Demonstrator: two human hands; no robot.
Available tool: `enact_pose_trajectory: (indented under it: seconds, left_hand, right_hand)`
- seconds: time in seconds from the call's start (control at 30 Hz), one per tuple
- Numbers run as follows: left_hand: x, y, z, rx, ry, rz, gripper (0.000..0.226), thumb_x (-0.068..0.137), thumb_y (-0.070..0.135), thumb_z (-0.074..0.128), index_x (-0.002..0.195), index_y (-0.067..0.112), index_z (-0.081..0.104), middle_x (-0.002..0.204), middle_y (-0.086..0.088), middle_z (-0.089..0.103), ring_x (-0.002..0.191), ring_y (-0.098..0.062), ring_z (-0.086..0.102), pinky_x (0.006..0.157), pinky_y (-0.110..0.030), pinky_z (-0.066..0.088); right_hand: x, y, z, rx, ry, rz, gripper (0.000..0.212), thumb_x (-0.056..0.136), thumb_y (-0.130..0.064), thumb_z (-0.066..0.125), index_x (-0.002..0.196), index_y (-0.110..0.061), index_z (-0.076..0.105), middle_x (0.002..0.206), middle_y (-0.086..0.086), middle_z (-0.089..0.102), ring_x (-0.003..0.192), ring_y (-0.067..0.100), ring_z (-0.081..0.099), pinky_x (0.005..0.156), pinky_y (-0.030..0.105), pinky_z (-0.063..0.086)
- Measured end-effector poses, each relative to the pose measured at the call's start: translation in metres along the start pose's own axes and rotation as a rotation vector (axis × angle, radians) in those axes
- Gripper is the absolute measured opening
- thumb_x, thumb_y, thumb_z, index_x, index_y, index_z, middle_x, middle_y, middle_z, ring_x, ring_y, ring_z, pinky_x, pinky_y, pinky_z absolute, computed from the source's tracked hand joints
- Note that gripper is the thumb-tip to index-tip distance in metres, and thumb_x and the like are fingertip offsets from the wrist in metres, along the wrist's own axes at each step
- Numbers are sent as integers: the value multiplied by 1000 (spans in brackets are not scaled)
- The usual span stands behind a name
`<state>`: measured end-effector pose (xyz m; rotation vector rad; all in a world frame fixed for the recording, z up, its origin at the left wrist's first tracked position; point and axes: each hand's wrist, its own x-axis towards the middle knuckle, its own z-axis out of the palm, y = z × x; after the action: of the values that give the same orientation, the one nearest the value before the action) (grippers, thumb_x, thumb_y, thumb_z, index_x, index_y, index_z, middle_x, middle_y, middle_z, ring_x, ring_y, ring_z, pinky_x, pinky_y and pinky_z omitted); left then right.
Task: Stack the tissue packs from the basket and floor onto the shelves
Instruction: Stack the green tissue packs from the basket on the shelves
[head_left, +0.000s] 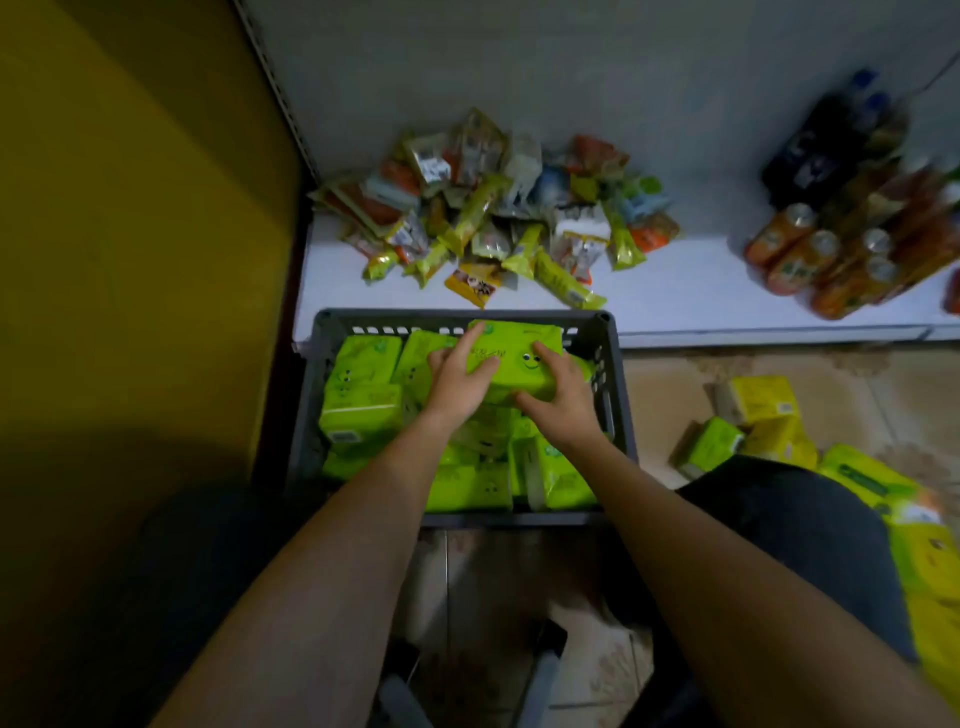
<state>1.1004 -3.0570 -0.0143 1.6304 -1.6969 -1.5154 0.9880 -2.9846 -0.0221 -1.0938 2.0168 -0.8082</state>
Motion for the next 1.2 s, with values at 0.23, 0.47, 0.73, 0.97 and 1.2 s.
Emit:
enact_pose_trajectory:
  seconds: [0.23, 0.47, 0.73, 0.97, 1.2]
  left_hand:
    - [-60, 86, -87, -19, 154, 315, 45, 92, 21, 56, 136, 17, 46, 143, -8, 44, 133, -20, 39, 107, -27, 30]
    - [-129, 171, -182, 32, 396, 588, 42, 92, 27, 56, 133, 20, 50, 135, -11, 51, 127, -23, 45, 102, -27, 34]
    - [-178, 319, -274, 7, 856, 931, 56, 80, 44, 44, 132, 24, 51, 136, 0, 53, 123, -19, 47, 96, -20, 30]
    - [-181, 461, -358, -132, 1096, 1179, 49, 83, 38, 45, 126, 17, 55, 128, -1, 59, 118, -17, 53, 97, -19, 34]
    - [-156, 553, -411, -123, 987, 940, 44, 86, 39, 51, 125, 18, 55, 124, -7, 57, 115, -19, 52, 95, -25, 36]
  right_hand:
    - [-45, -123, -44, -16, 69, -258, 76, 71, -42, 60, 141, -23, 37, 148, 14, 31, 140, 26, 23, 114, 39, 22]
    - [-92, -250, -87, 27, 150, -583, 62, 81, -16, 66, 138, -17, 41, 140, 13, 32, 133, 21, 32, 102, 14, 21]
    - [-102, -422, -161, 44, 362, -975, 64, 83, -22, 64, 140, -27, 37, 149, 6, 26, 140, 15, 21, 104, 23, 25]
    - [-75, -575, -223, 74, 559, -1206, 67, 74, -39, 53, 139, -29, 38, 147, 8, 32, 139, 18, 26, 105, 24, 26]
    - [-40, -671, -273, 22, 379, -1055, 61, 83, -27, 60, 139, -25, 37, 142, 7, 37, 133, 18, 33, 107, 27, 28]
